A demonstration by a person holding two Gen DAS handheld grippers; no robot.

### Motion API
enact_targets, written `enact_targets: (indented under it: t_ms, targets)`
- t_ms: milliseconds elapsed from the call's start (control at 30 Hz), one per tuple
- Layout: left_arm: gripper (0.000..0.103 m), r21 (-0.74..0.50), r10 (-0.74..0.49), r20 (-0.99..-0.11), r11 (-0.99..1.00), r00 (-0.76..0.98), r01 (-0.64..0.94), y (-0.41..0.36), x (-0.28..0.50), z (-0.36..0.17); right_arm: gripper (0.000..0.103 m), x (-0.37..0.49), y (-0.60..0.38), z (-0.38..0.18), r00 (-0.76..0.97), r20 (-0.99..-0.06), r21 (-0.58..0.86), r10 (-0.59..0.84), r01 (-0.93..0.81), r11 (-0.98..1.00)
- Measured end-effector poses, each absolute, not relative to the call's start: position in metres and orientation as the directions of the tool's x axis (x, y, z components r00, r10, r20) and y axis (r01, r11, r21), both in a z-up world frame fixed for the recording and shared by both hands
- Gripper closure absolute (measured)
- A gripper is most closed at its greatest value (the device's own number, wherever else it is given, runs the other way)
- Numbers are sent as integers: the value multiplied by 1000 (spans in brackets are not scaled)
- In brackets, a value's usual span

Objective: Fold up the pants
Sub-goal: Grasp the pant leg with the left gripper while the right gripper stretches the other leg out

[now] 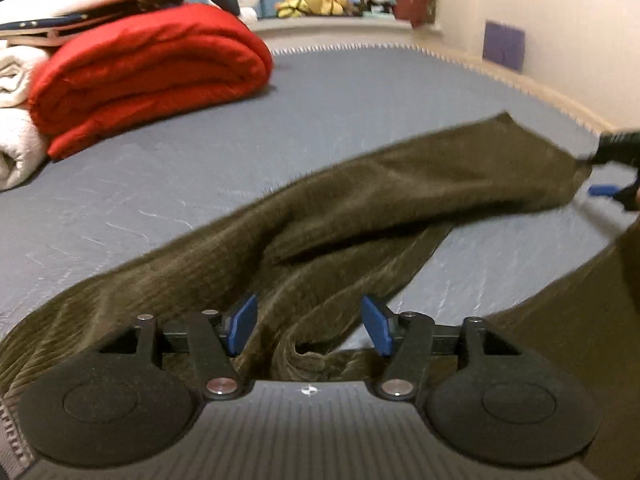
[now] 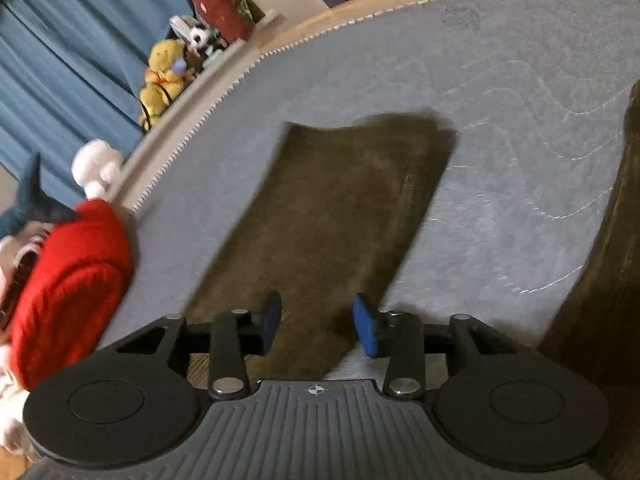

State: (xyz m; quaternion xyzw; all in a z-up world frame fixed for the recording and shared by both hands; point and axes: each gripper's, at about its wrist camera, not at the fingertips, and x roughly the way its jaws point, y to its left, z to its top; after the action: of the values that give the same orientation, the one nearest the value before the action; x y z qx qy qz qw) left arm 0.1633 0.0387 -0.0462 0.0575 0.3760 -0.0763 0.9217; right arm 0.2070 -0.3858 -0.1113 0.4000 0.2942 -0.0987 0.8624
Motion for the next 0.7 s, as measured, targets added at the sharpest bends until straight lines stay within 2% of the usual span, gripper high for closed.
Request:
enact_targets:
  t_ms: [33,67,300,367,400,467,500,533,600,700]
  targets:
    - [33,49,-101,-710,980,697,192,38,166,-53,47,207,-393,-113,811,-582,641,70,403,653]
    - [32,48,-106,-718,978,688,201,37,168,-58,45,208,-399,-115,812,-578,656,81,403,639]
    - [32,106,-65,-735,972,675,210,37,183,-81,45,214,-439,-144,811,-582,714,57,477,513]
    - [42,119,-54,-736,971,675,207,40,185,-84,45,220,-444,-146,821,-569,723,52,469,508]
    - [55,138,-39,-738,968,673,208,39,185,-85,45,224,-445,-146,823,-566,722,50,465,512]
    - [67,152,-35,-741,964,671,218,41,184,-84,46,234,-449,-149,827,-559,722,54,454,522]
    - [77,151,-37,-741,964,670,221,42,183,-82,49,240,-450,-150,829,-557,719,55,448,532]
    - [84,159,-31,-742,962,670,221,43,182,-78,65,246,-451,-150,827,-559,710,53,446,545]
    - [88,148,-47,-746,961,664,234,48,179,-66,98,253,-451,-149,806,-592,657,7,478,583]
    - [89,114,-97,-744,957,661,268,67,173,-43,99,253,-445,-135,836,-546,621,-57,450,642]
